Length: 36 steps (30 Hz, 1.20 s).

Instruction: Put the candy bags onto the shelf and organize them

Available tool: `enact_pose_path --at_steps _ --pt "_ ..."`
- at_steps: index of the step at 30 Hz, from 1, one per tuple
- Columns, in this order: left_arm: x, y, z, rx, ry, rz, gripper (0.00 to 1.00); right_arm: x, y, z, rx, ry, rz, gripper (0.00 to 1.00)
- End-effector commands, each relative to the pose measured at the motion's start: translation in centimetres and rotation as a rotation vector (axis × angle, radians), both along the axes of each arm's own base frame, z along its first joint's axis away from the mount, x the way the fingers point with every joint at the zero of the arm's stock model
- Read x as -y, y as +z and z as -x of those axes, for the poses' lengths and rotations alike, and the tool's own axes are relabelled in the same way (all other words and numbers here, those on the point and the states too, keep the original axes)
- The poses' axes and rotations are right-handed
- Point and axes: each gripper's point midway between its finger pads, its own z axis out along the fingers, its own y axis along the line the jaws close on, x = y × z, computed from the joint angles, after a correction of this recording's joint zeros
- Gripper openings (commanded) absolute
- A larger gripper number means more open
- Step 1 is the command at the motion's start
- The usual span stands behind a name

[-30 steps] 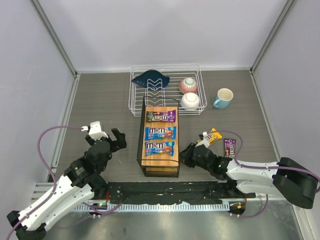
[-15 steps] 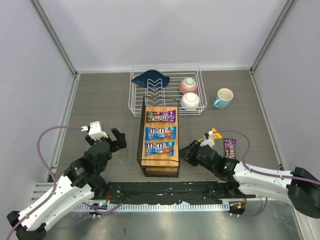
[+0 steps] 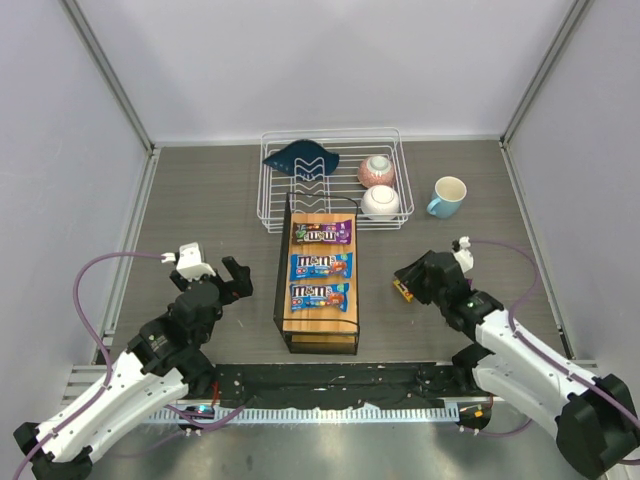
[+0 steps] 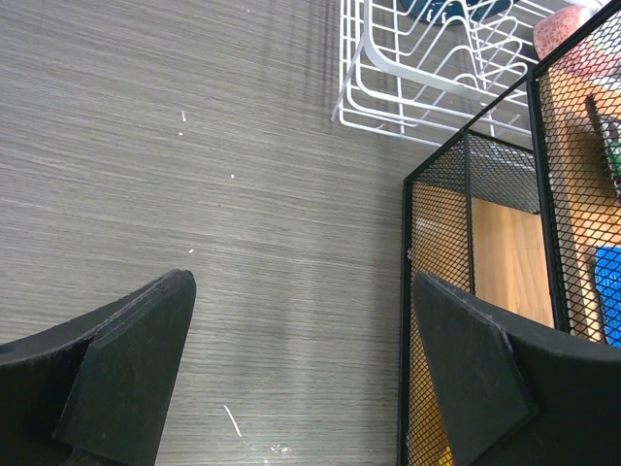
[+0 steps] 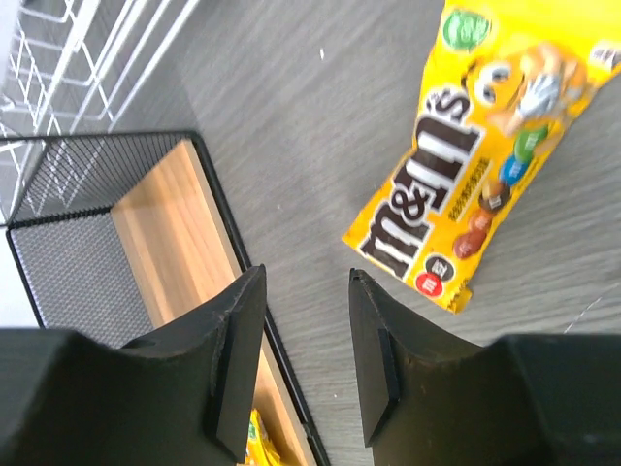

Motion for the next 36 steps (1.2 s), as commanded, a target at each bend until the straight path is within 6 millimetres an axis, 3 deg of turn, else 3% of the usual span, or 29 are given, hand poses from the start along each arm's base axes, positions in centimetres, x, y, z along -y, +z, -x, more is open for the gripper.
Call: enact_pose_path --at_steps 1,6,10,13,17,23,32,36 --pt "0.0 1.0 -0.2 0.032 0.007 0.021 1.00 1.5 3.2 -1.9 0.027 0.022 0.132 0.45" --pt "-0.1 1.0 -0.1 0.033 0.010 0.022 1.00 4.2 3.2 -2.4 -0.054 -0.024 0.283 0.51" --pt "-0.1 0.9 -0.2 0.032 0.012 0.021 1.00 5.6 3.3 -2.7 -0.082 -0.063 0.328 0.63" --pt "0.0 0.9 -0.2 0.032 0.009 0.020 1.00 6.6 2.8 -2.9 -0.107 -0.090 0.345 0.64" --pt "0.0 0.9 -0.2 0.030 0.009 0.021 1.00 7.9 2.6 -3.5 -0.123 -0.121 0.375 0.64" --pt "0.1 0.8 -0.3 0.027 0.007 0.016 1.00 9.5 2.1 -5.2 -0.134 -0.139 0.409 0.57" --pt "0.0 0.7 -0.2 0.028 0.009 0.017 1.00 9.9 0.2 -7.9 -0.138 -0.097 0.384 0.56" --pt "0.0 0.7 -0.2 0.027 0.011 0.014 1.00 9.8 0.5 -9.2 -0.102 -0.083 0.377 0.56"
